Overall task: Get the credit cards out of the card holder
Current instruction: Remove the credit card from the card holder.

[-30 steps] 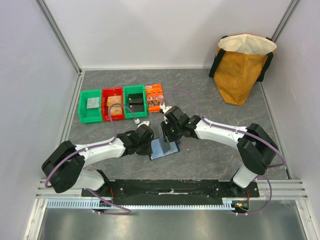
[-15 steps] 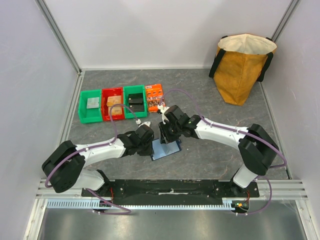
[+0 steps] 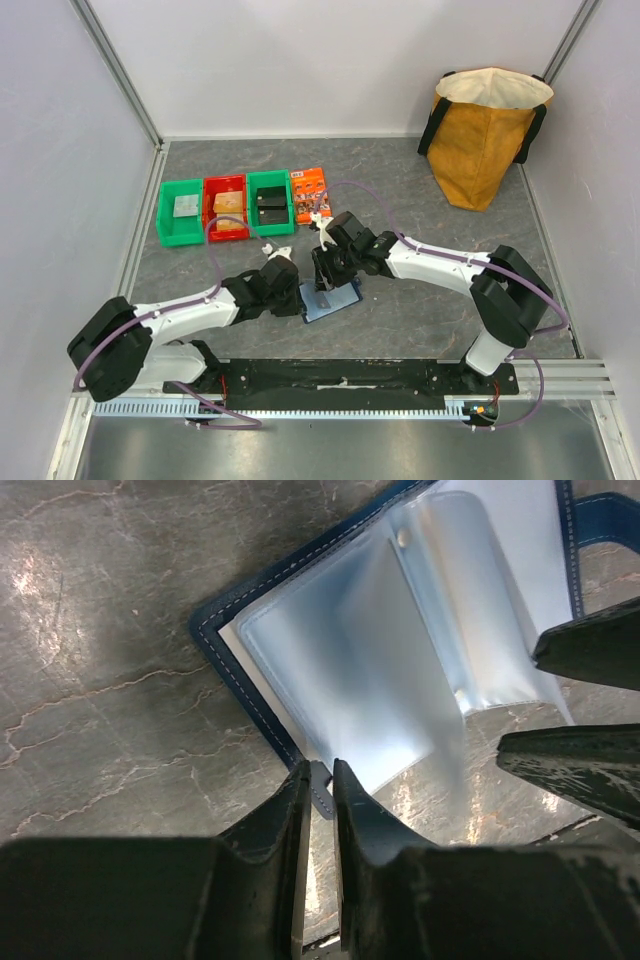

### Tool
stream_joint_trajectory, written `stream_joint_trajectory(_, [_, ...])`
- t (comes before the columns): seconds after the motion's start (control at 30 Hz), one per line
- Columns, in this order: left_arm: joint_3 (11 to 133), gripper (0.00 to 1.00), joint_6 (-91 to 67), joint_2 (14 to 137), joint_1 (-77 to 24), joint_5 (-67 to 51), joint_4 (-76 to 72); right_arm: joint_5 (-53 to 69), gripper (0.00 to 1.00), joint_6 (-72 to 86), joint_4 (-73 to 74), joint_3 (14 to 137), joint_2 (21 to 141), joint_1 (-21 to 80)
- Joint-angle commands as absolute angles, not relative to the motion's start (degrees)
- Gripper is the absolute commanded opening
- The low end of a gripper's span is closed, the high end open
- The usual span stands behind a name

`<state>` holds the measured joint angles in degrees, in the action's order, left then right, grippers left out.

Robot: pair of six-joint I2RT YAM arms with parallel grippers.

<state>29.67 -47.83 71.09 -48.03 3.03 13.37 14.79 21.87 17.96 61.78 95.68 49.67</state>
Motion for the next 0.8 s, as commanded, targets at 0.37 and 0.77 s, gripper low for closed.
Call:
stream_joint_trajectory(0.37, [27.68,0.21,-53.35,61.36,-48.34,8.52,14.76,4.95,0.47,21.97,18.10,62.23,93.78,49.75])
stream_joint_trajectory(0.77, [29.97,0.21,-52.03,64.32,-46.94,4.31,8.36,-8.45,0.50,22.86,14.77,57.84,85.61,49.75])
